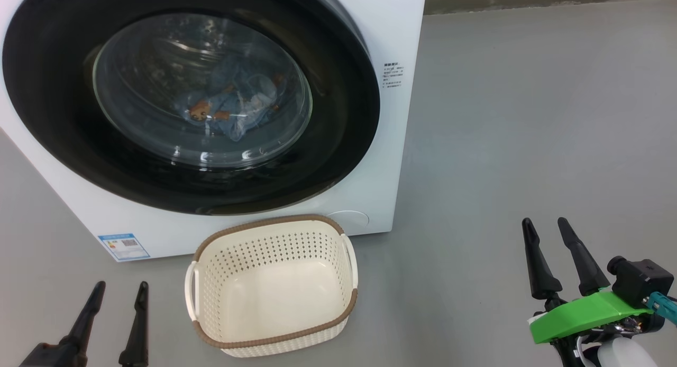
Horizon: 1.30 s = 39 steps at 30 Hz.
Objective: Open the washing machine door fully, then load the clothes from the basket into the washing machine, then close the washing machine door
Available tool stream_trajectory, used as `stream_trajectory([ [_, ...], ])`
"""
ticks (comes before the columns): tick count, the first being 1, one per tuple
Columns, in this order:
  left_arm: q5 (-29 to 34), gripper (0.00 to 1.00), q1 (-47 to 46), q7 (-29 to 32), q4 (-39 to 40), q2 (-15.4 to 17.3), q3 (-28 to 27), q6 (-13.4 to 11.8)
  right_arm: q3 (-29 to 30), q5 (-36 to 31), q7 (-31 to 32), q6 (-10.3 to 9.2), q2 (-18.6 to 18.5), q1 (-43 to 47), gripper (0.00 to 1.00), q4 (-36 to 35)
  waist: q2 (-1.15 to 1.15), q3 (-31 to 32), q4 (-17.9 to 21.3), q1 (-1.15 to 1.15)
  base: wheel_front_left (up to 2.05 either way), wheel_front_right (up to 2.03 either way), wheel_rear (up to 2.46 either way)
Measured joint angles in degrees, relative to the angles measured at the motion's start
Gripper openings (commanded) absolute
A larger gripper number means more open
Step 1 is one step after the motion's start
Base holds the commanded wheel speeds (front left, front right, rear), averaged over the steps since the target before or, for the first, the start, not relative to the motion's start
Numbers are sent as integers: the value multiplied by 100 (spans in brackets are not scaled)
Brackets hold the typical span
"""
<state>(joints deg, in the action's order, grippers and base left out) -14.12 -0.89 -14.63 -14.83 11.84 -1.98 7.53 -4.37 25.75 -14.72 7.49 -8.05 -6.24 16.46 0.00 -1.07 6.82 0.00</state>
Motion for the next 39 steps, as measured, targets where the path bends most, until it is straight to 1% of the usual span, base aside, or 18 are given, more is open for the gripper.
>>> stream_trajectory([
  [8,10,100,1,0,-25,-10,-35,0,24,0,0,0,14,4,100,-7,0,10,-6,0,0,0,0],
  [9,10,0,1,0,-30,-12,-35,0,24,0,0,0,14,5,0,-8,0,11,-10,0,0,0,0],
  [17,-29,0,194,41,-470,-409,77,0,-73,5,38,0,248,366,0,528,0,12,-13,1,0,0,0],
  [19,-146,0,207,59,-476,-421,76,0,-66,103,58,0,252,387,0,532,0,15,-24,4,0,0,0],
  [22,-318,0,205,115,-475,-423,69,0,-55,285,108,0,252,387,0,525,0,27,-43,13,0,0,0],
  [27,-615,0,205,190,-474,-430,62,0,-14,553,172,0,253,387,0,508,0,23,-72,3,0,0,0],
  [39,-1358,0,197,401,-468,-485,32,0,105,1171,378,0,263,387,0,449,0,26,-135,1,0,0,0],
])
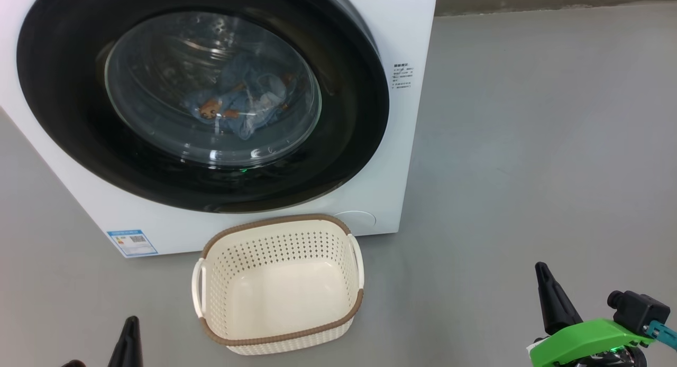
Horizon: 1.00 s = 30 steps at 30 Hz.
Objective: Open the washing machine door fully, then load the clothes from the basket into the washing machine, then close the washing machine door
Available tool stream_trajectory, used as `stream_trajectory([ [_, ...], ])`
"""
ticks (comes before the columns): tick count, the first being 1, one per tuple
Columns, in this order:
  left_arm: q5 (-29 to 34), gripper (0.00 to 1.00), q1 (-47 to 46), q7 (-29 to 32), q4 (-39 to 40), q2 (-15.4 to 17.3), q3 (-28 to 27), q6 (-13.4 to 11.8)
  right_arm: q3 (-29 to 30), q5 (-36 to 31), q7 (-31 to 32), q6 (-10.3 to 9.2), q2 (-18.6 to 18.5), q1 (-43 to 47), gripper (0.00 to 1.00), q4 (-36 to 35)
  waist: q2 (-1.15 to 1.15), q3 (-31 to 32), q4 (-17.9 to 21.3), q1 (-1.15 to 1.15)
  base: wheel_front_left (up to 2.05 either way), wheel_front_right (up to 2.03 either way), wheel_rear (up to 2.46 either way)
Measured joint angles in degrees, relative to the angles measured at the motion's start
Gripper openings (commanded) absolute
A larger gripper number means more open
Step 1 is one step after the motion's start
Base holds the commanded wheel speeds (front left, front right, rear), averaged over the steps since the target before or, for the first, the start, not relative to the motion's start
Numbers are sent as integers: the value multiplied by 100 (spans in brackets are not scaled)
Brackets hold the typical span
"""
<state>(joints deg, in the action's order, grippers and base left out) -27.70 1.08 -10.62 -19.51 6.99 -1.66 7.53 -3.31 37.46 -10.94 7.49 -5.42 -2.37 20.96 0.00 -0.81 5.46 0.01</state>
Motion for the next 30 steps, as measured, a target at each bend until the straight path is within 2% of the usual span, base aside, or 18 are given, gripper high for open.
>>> stream_trajectory([
  [30,-1866,0,-112,482,90,-138,-78,0,299,1617,487,0,83,-5,0,-152,0,18,-159,0,0,0,0],
])
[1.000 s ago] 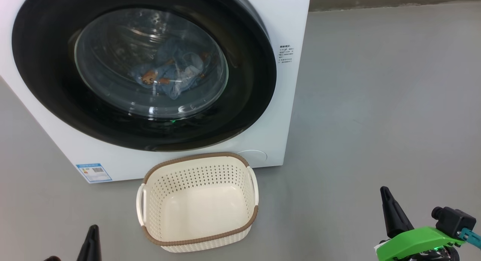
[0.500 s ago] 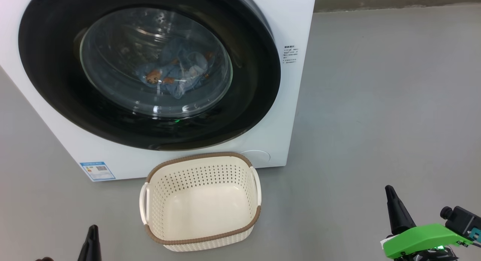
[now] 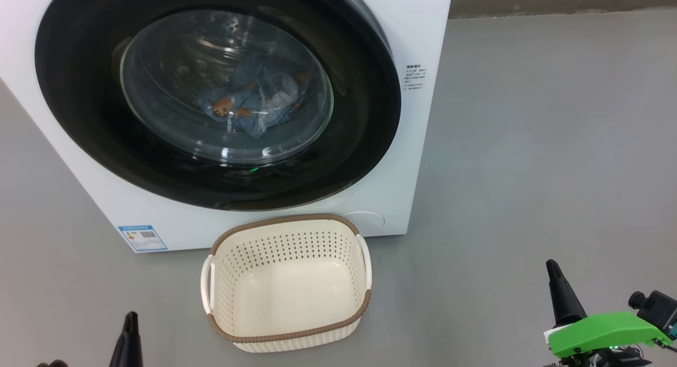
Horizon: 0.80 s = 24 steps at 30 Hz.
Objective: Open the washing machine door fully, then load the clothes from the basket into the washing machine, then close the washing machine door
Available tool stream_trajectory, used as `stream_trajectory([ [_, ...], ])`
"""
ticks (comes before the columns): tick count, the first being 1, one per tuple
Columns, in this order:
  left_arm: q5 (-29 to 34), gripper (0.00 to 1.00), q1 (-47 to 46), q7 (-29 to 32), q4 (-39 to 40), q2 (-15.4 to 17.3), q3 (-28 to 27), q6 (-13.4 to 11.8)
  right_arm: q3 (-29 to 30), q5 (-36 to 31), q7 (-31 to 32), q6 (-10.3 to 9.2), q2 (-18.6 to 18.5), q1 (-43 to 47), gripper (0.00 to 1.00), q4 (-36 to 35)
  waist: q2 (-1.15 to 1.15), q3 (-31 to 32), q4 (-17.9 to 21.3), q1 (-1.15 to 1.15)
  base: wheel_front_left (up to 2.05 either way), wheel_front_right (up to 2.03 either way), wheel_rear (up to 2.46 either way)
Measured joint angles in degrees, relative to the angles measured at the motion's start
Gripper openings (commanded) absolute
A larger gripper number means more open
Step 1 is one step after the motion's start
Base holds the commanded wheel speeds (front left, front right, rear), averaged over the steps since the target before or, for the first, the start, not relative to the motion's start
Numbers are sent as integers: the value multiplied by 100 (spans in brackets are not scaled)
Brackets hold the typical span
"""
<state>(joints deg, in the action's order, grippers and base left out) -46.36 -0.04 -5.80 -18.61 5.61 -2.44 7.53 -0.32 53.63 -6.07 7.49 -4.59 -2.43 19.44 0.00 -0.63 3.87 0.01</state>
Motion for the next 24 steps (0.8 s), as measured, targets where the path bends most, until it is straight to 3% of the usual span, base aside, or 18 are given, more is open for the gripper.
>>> stream_trajectory([
  [24,-1411,0,-115,388,90,-104,-77,-1,236,1182,357,-1,58,-57,0,-119,0,14,-122,0,0,0,0],
])
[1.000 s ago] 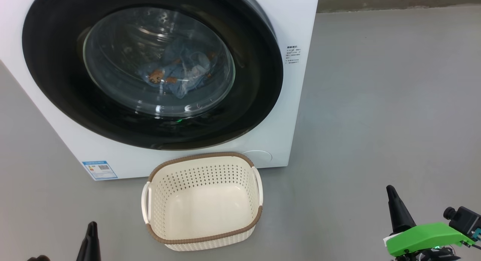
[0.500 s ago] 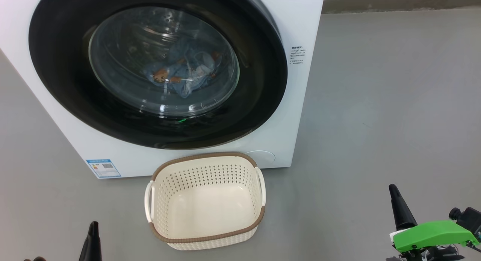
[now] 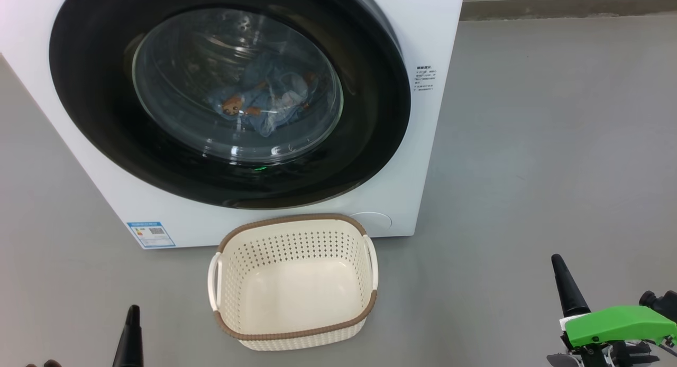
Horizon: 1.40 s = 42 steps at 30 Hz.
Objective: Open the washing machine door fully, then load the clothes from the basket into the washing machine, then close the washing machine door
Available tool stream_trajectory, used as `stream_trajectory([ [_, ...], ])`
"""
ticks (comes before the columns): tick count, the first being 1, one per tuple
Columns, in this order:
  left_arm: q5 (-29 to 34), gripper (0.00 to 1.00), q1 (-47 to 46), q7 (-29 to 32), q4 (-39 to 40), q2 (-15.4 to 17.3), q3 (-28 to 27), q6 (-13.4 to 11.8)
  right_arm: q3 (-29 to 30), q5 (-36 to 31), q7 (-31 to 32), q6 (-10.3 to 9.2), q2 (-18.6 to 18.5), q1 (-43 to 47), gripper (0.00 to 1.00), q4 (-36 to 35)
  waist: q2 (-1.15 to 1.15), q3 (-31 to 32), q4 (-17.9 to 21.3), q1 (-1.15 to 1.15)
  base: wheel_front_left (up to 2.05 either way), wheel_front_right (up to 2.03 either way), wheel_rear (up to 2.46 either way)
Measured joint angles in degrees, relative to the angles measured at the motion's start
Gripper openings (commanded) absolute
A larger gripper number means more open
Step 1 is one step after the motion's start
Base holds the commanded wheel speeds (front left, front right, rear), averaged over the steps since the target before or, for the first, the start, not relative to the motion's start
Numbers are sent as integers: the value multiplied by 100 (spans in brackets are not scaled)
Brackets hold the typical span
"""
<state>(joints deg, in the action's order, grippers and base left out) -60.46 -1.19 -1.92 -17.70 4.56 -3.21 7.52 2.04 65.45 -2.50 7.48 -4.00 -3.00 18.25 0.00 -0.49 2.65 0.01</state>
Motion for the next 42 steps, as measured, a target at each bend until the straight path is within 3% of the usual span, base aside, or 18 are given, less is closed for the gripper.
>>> stream_trajectory([
  [42,-2681,0,-234,700,156,-194,-122,0,423,2221,711,-1,105,-18,0,-205,0,27,-228,-1,0,0,0],
])
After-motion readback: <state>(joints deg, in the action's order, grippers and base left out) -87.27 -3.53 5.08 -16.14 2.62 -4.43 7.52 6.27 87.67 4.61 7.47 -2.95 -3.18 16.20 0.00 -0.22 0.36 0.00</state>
